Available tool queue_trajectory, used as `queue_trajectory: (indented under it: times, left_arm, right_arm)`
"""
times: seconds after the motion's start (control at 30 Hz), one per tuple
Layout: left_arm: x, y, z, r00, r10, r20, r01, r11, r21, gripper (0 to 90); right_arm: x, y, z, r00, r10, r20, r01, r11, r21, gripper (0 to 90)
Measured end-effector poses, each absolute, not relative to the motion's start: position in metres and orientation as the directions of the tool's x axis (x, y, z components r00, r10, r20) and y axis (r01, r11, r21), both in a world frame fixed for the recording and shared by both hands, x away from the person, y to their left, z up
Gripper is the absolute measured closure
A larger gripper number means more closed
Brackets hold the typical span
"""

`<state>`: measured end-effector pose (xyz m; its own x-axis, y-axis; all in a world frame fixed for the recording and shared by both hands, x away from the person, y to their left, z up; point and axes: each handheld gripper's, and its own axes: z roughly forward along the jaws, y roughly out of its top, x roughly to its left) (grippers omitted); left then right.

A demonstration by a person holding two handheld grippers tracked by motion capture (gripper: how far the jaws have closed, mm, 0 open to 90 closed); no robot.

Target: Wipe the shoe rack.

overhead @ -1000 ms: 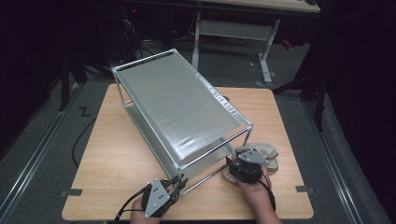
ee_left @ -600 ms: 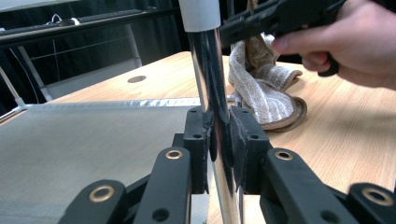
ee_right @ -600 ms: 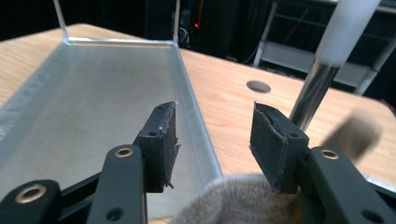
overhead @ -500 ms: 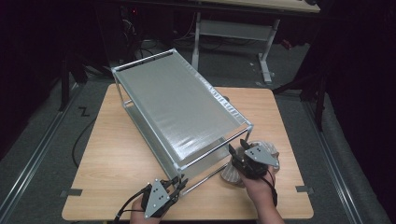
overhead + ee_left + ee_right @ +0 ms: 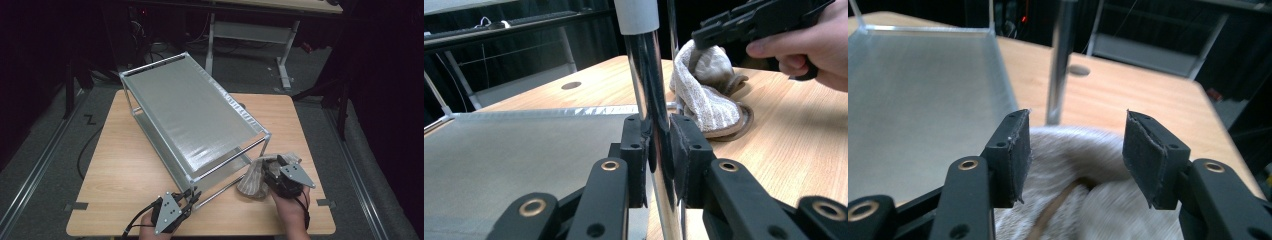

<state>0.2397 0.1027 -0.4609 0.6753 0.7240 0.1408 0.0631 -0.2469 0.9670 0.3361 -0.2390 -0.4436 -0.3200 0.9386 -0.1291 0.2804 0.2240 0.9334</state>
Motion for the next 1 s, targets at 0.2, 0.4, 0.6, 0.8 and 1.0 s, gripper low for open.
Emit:
queue_trajectory:
  times: [0.2,0.4,0.6,0.8,1.0]
  left_arm:
    - [0.240,0.102,-0.461,0.674,0.725,0.142,0.062,-0.247,0.967,77.0]
    - [0.240,0.102,-0.461,0.673,0.726,0.142,0.061,-0.247,0.967,77.0]
    - [0.240,0.102,-0.461,0.674,0.724,0.144,0.058,-0.247,0.967,77.1]
    - [0.241,0.101,-0.461,0.680,0.718,0.148,0.058,-0.254,0.965,77.4]
    - [0.243,0.101,-0.460,0.687,0.712,0.149,0.058,-0.259,0.964,77.6]
  right_arm:
    - [0.326,-0.246,-0.437,-0.326,0.939,-0.110,0.273,0.205,0.940,48.1]
    - [0.330,-0.240,-0.452,-0.370,0.926,-0.075,0.384,0.226,0.895,56.0]
    - [0.350,-0.234,-0.475,-0.342,0.935,-0.092,0.459,0.252,0.852,44.7]
    - [0.374,-0.230,-0.481,-0.338,0.938,-0.079,0.439,0.231,0.868,44.6]
    - [0.389,-0.224,-0.486,-0.361,0.930,-0.074,0.445,0.241,0.863,56.8]
